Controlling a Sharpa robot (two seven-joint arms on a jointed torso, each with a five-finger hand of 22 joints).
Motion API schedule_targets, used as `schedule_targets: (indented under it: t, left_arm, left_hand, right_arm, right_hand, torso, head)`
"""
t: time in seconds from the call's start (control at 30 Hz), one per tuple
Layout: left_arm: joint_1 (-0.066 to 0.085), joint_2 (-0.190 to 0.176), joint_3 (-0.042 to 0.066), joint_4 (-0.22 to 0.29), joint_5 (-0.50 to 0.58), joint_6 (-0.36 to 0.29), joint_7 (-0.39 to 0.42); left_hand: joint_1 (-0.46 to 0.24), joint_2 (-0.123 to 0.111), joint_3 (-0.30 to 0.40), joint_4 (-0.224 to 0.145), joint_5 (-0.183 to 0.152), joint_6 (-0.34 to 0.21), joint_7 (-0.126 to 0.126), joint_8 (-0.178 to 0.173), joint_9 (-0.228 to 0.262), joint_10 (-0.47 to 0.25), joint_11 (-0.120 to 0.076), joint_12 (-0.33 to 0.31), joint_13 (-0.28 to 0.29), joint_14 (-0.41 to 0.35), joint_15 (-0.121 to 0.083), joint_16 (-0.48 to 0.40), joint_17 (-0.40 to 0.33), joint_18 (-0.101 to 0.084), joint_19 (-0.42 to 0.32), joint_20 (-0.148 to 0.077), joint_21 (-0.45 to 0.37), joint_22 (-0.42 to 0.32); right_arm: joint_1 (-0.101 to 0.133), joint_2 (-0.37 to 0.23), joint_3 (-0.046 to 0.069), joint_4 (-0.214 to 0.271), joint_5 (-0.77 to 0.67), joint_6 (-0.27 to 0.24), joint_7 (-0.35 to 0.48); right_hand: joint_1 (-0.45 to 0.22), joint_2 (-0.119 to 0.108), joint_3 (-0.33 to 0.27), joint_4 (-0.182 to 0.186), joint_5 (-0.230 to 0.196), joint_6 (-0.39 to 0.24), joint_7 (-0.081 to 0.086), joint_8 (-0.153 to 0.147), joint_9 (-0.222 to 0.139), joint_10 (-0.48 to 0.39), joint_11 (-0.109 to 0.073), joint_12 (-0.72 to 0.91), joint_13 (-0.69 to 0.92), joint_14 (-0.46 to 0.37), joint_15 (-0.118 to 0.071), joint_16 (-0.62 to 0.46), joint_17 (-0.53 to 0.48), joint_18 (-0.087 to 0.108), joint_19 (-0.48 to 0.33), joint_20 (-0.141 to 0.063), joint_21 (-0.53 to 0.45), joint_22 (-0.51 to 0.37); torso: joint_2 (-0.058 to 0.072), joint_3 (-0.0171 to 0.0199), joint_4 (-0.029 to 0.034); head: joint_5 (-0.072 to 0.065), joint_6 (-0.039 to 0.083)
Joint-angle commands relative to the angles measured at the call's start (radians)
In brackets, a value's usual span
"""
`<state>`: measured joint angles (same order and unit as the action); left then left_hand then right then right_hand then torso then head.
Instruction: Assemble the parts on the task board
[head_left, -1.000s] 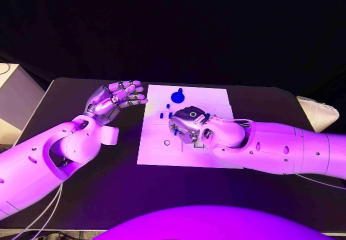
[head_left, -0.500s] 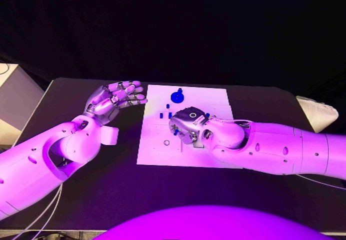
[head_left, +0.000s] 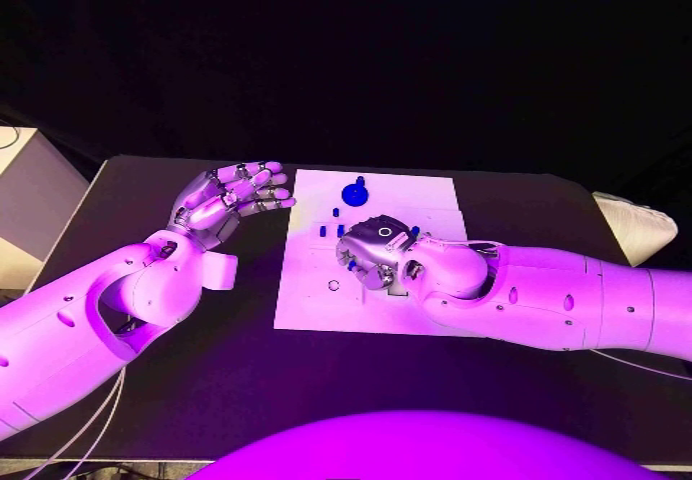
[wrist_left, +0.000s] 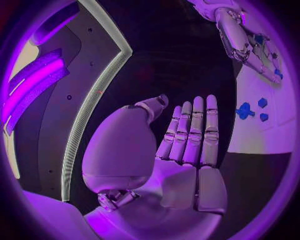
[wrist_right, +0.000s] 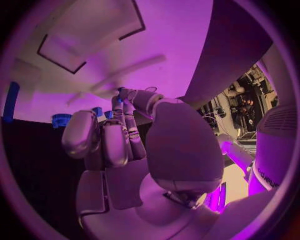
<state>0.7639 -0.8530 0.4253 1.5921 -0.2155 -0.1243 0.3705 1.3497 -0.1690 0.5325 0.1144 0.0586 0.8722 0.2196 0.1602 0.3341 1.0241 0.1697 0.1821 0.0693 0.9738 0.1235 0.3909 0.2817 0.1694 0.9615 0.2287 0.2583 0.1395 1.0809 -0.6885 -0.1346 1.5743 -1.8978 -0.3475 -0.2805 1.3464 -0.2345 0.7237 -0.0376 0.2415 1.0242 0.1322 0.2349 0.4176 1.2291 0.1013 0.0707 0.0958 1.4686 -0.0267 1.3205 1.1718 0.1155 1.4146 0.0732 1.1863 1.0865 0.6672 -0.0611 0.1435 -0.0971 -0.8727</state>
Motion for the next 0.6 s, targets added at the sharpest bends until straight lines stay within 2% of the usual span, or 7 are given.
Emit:
schedule_targets:
  t: [0.03,0.27,0.6]
  left_arm:
    - [0.000,0.002,0.001,0.001,-0.001,0.017,0.004]
    - [0.000,0.003,0.001,0.000,-0.001,0.018,0.003]
    - [0.000,0.003,0.001,-0.001,-0.001,0.020,0.002]
  left_hand:
    - [0.006,0.006,-0.004,0.001,-0.004,-0.003,0.016,0.006,-0.001,0.001,0.004,0.000,0.002,0.005,0.000,-0.002,0.001,0.013,0.007,-0.001,-0.003,-0.001]
    - [0.007,0.007,-0.005,0.001,-0.004,-0.005,0.016,0.008,-0.002,-0.001,0.004,0.000,0.002,0.005,0.000,-0.005,0.005,0.012,0.009,-0.001,-0.006,-0.003]
    - [0.007,0.007,-0.005,0.001,-0.004,-0.005,0.016,0.008,-0.002,-0.001,0.004,0.000,0.002,0.005,0.000,-0.005,0.005,0.012,0.009,-0.001,-0.006,-0.003]
  right_arm:
    - [-0.003,0.000,-0.002,-0.005,0.030,0.014,0.025]
    - [-0.004,-0.002,-0.003,-0.008,0.044,0.001,0.033]
    - [-0.004,-0.005,-0.003,-0.010,0.043,-0.005,0.024]
  right_hand:
    - [-0.026,-0.028,-0.019,0.011,-0.011,-0.033,0.000,-0.021,-0.004,-0.024,-0.029,-0.011,0.003,0.028,0.012,0.002,-0.008,-0.014,-0.009,0.006,-0.013,-0.010]
    - [-0.040,-0.051,-0.052,0.026,-0.029,-0.066,-0.007,-0.041,-0.006,-0.098,-0.013,-0.010,-0.016,0.023,0.025,-0.005,-0.027,-0.007,-0.022,0.019,-0.051,-0.047]
    - [-0.035,-0.050,-0.066,0.028,-0.031,-0.079,-0.005,-0.050,-0.008,-0.120,-0.009,-0.009,-0.021,0.021,0.028,-0.008,-0.034,-0.003,-0.028,0.023,-0.071,-0.067]
  torso:
    - [0.000,-0.0001,-0.0003]
    - [0.000,0.0003,-0.0006]
    - [0.000,0.0004,0.0003]
  head:
    - [0.000,0.000]
    - [0.000,0.000]
    - [-0.001,0.000]
